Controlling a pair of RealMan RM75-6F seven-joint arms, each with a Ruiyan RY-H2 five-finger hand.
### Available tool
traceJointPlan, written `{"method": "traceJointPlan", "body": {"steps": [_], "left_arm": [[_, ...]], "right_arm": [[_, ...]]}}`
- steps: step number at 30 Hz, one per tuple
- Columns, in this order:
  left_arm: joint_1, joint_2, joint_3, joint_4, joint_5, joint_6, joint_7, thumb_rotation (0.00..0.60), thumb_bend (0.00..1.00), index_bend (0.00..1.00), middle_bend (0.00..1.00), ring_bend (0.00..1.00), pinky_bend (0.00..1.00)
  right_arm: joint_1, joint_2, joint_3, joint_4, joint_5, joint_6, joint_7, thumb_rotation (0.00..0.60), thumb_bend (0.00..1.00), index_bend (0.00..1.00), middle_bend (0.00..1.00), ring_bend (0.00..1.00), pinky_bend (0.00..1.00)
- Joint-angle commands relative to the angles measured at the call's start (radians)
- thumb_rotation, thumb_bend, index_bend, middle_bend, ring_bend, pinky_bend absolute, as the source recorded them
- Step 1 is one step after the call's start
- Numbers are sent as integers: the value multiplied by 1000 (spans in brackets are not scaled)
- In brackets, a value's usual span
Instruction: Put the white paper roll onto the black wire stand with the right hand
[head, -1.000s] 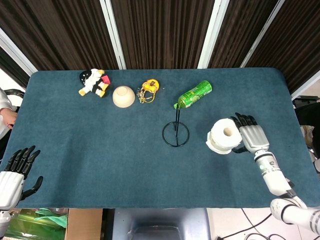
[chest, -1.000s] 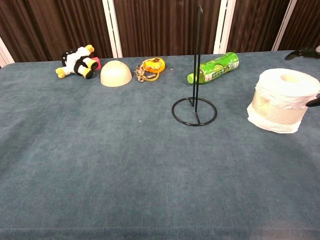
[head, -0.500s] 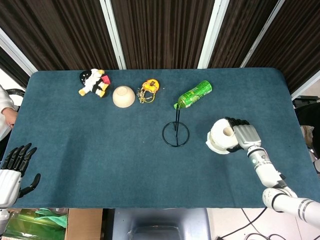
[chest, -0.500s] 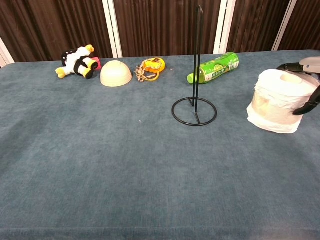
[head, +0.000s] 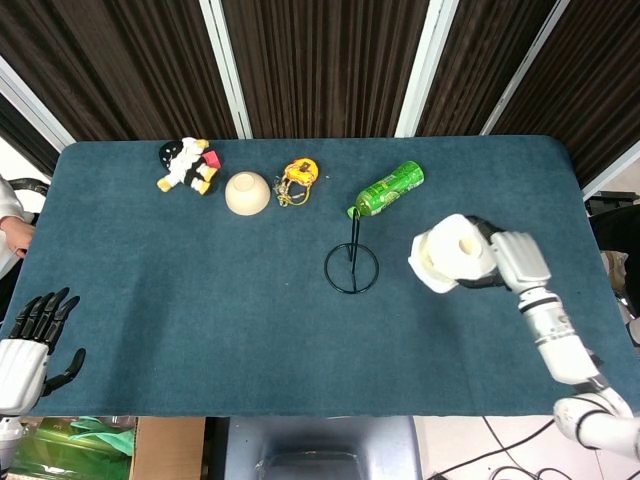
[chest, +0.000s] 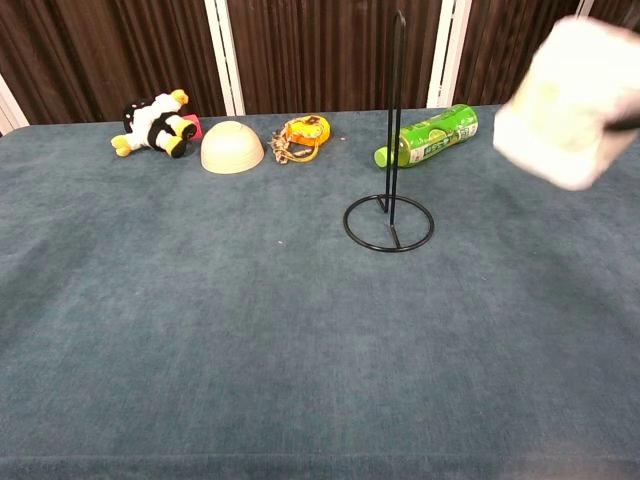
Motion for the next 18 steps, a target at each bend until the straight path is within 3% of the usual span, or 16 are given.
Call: {"method": "traceJointPlan", "body": {"steps": [1, 6, 12, 18], "left_arm": [[-2, -3, 2, -6, -3, -9, 15, 600, 424, 0, 0, 0, 97], [-6, -5, 5, -18, 4, -15, 36, 600, 424, 0, 0, 0, 97], [-21, -9, -2, -15, -12, -44, 42, 600, 425, 0, 0, 0, 97], [-19, -9, -3, -12, -27, -52, 44, 600, 424, 0, 0, 0, 97]], "right_arm": [[-38, 138, 71, -158, -53, 89, 75, 600, 224, 753, 688, 713, 615], [9, 235, 152, -322, 6, 71, 39, 600, 224, 752, 688, 713, 604], [118, 242, 229, -446, 171, 26, -79, 600, 224, 747, 688, 713, 596], [223, 217, 246, -480, 348, 63, -324, 600, 224, 737, 688, 713, 593]]}}
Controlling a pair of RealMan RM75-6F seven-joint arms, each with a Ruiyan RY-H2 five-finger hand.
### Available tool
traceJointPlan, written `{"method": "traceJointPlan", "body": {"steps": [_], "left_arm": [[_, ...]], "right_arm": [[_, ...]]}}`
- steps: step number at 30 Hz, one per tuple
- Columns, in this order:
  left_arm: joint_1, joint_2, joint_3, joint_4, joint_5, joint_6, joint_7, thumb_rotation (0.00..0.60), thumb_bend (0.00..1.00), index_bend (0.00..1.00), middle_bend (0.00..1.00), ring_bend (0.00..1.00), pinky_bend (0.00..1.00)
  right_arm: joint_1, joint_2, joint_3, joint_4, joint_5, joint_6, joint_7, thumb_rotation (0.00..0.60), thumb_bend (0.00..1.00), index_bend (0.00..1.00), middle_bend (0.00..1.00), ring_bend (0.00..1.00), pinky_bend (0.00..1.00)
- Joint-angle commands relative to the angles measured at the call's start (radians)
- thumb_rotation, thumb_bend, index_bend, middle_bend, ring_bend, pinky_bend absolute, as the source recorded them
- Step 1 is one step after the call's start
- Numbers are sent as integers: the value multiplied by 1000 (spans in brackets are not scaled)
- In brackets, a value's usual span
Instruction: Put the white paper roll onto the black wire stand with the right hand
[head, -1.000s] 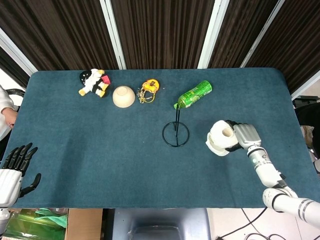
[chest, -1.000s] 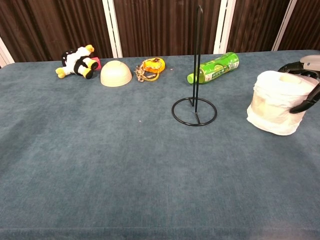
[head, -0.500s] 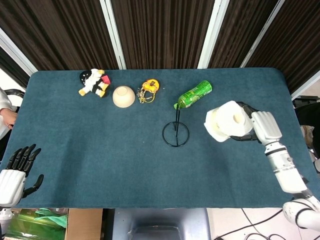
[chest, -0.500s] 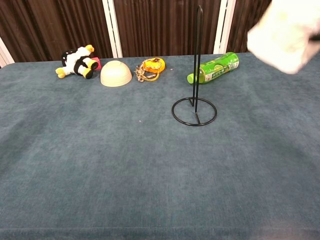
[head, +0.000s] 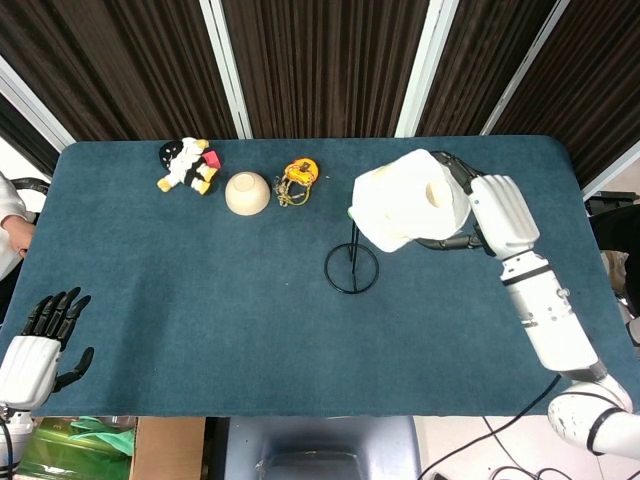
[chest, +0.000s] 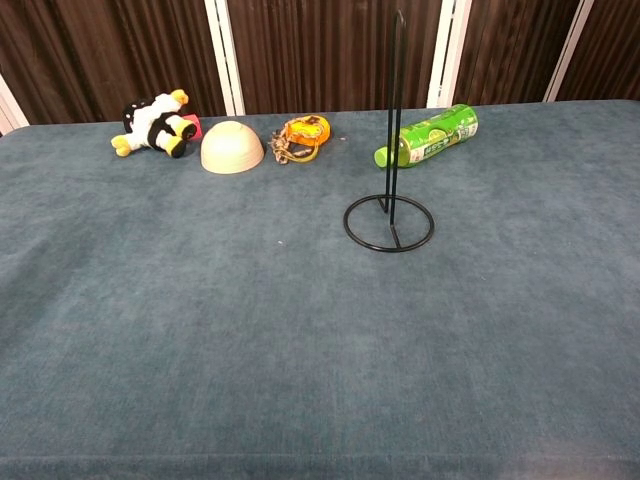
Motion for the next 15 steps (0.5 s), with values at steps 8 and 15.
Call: {"method": "traceJointPlan", "body": {"steps": [8, 15], "left_arm": [[-8, 3, 3, -2, 0, -15, -22, 600, 423, 0, 0, 0, 92], [-9, 3, 5, -5, -1, -19, -13, 600, 421, 0, 0, 0, 92]], "right_arm": [[189, -42, -18, -50, 343, 17, -372, 600, 225, 702, 688, 705, 580], [250, -124, -59, -4, 406, 37, -438, 600, 224, 687, 687, 693, 557]]}}
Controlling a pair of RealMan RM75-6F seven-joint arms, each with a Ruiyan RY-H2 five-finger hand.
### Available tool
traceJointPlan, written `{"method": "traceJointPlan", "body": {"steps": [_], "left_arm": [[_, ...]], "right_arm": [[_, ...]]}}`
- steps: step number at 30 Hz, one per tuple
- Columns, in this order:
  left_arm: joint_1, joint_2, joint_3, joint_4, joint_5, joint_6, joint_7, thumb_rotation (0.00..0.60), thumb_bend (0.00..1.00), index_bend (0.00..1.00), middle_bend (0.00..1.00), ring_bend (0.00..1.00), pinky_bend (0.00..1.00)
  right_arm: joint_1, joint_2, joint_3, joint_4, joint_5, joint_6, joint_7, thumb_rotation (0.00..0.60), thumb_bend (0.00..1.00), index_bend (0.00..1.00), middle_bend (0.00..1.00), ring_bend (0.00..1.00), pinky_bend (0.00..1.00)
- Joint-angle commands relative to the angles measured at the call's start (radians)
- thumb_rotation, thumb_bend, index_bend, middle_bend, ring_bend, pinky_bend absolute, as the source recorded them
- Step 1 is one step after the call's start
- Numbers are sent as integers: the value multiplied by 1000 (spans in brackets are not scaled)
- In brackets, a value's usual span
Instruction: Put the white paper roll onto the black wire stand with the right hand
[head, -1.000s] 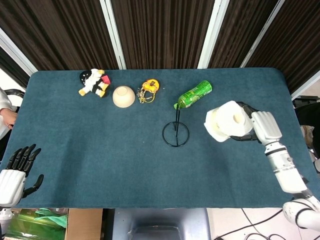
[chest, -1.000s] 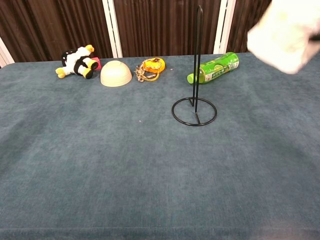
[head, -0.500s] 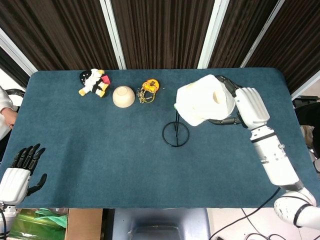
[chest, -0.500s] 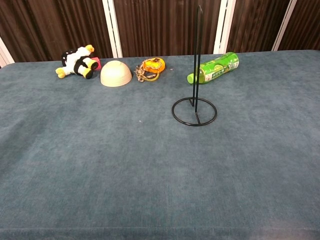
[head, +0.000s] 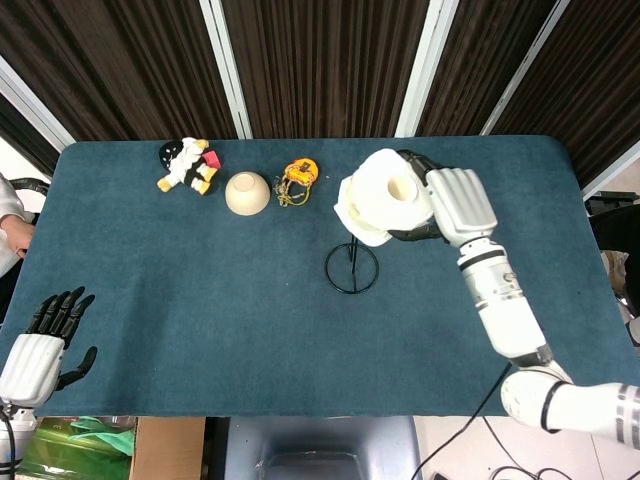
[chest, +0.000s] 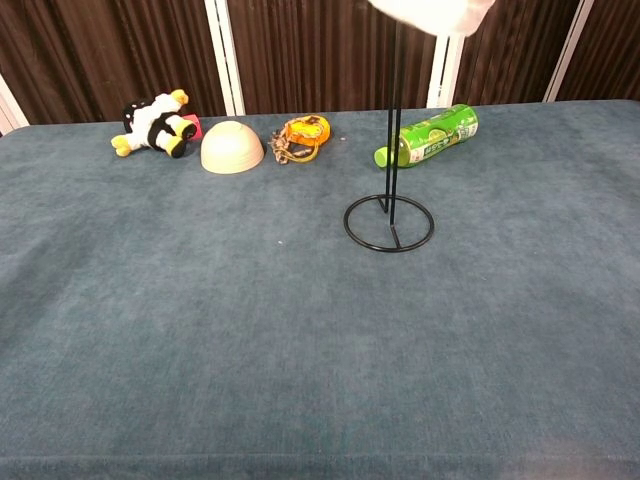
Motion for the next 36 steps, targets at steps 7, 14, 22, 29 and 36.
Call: {"method": "traceJointPlan", "body": {"steps": [7, 14, 22, 29, 36], "left_arm": [[17, 11, 18, -7, 17, 22, 2, 600, 422, 0, 0, 0, 92], [20, 16, 16, 2, 15, 31, -19, 600, 423, 0, 0, 0, 91], [13, 13, 13, -11, 12, 18, -4, 600, 423, 0, 0, 0, 92], [7, 14, 14, -23, 13, 8, 9, 600, 424, 0, 0, 0, 92], [11, 16, 12, -38, 27, 30, 23, 600, 423, 0, 0, 0, 91]], "right_arm": [[46, -61, -41, 33, 48, 14, -47, 600, 224, 622, 688, 649, 540], [58, -67, -44, 21, 81, 5, -37, 600, 224, 459, 634, 577, 512], [85, 17, -60, -20, 178, -69, -63, 600, 216, 0, 24, 24, 73], [65, 53, -81, -43, 113, -38, -59, 600, 207, 0, 0, 0, 4], [-120, 112, -196, -161, -251, 118, -6, 600, 207, 0, 0, 0, 0]]}}
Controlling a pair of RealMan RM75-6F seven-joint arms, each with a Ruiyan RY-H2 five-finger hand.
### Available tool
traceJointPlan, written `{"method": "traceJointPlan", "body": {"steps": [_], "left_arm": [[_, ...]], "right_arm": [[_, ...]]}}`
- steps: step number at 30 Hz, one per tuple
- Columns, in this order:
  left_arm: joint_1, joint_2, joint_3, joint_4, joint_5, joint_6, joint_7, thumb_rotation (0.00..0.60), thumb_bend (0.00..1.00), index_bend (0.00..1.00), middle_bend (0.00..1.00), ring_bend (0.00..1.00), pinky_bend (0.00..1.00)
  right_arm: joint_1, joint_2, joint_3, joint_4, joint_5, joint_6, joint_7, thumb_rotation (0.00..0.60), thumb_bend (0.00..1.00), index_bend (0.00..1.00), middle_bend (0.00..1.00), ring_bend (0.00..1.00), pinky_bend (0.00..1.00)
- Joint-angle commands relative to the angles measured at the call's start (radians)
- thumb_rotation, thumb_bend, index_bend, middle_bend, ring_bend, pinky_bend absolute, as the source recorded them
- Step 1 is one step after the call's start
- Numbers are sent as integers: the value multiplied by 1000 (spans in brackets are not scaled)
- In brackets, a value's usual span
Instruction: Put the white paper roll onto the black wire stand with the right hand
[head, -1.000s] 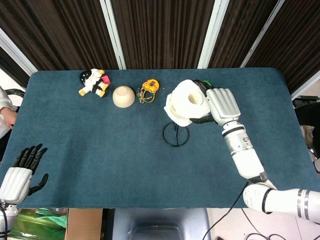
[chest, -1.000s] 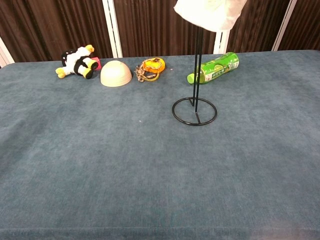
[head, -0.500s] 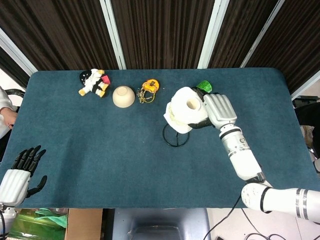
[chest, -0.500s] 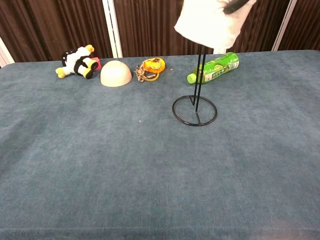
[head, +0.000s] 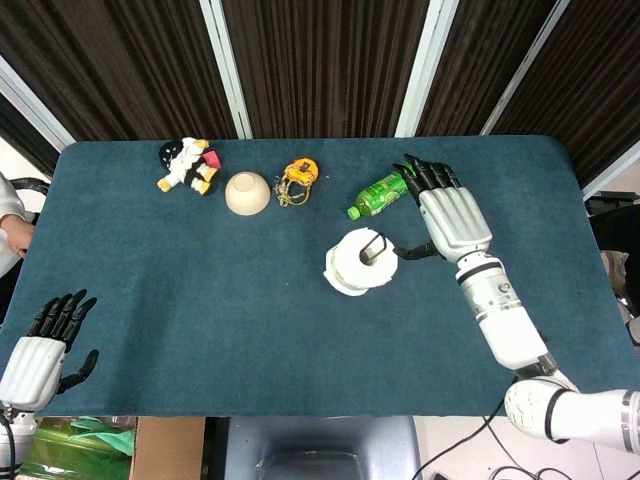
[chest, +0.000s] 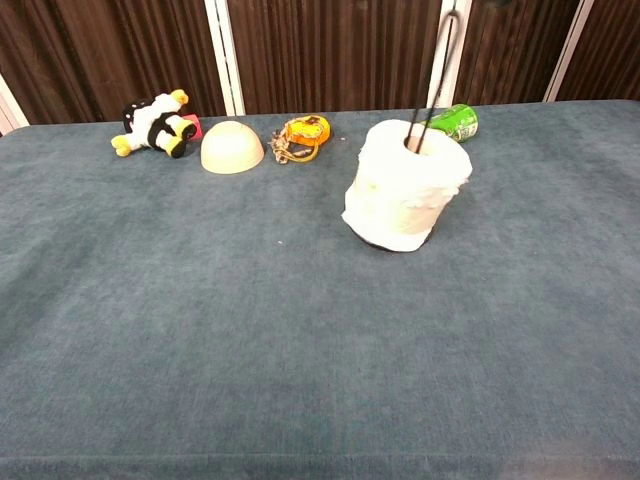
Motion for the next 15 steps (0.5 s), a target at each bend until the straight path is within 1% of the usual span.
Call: {"method": "traceJointPlan", "body": {"steps": [1, 2, 3, 4, 5, 6, 7, 9, 11, 12, 14, 15], "left_arm": [[3, 0, 0, -4, 11, 14, 8, 600, 423, 0, 0, 0, 91], [4, -1, 0, -5, 14, 19, 10, 600, 423, 0, 0, 0, 90], [5, -2, 0, -7, 19, 24, 15, 600, 423, 0, 0, 0, 89], [6, -2, 1, -7, 22, 27, 18, 600, 424, 0, 0, 0, 88], [6, -3, 0, -9, 24, 30, 21, 600, 424, 0, 0, 0, 88], [4, -2, -6, -7, 18, 29, 21, 600, 424, 0, 0, 0, 87], [-2, -1, -12, -3, 12, 23, 14, 600, 425, 0, 0, 0, 87], [-3, 1, -18, -1, 7, 24, 14, 600, 425, 0, 0, 0, 87], [-3, 2, -22, -4, 2, 26, 22, 600, 424, 0, 0, 0, 87], [-6, 3, -25, -7, 0, 23, 26, 600, 424, 0, 0, 0, 87], [-10, 5, -27, -15, -3, 16, 35, 600, 424, 0, 0, 0, 86], [-13, 6, -28, -20, -3, 11, 40, 600, 424, 0, 0, 0, 86]], "right_arm": [[-196, 33, -136, -91, -356, 170, 45, 600, 207, 0, 0, 0, 0], [-253, 29, -186, -91, -451, 218, 51, 600, 206, 0, 0, 0, 0], [-332, 13, -259, -70, -578, 284, 59, 600, 206, 0, 0, 0, 0], [-392, -7, -312, -39, -663, 338, 65, 600, 207, 0, 0, 0, 0], [-449, -34, -359, 3, -738, 391, 71, 600, 206, 0, 0, 0, 0], [-519, -72, -416, 73, -823, 453, 87, 600, 206, 0, 0, 0, 0], [-567, -106, -445, 133, -870, 499, 108, 600, 206, 0, 0, 0, 0], [-658, -185, -487, 280, -925, 579, 186, 600, 206, 0, 0, 0, 0], [-713, -245, -496, 398, -928, 618, 271, 600, 207, 0, 0, 0, 0], [-736, -276, -491, 459, -911, 622, 314, 600, 206, 0, 0, 0, 0], [-737, -268, -503, 482, -903, 573, 329, 600, 206, 0, 0, 0, 0], [-737, -265, -480, 488, -902, 583, 342, 600, 206, 0, 0, 0, 0]]}}
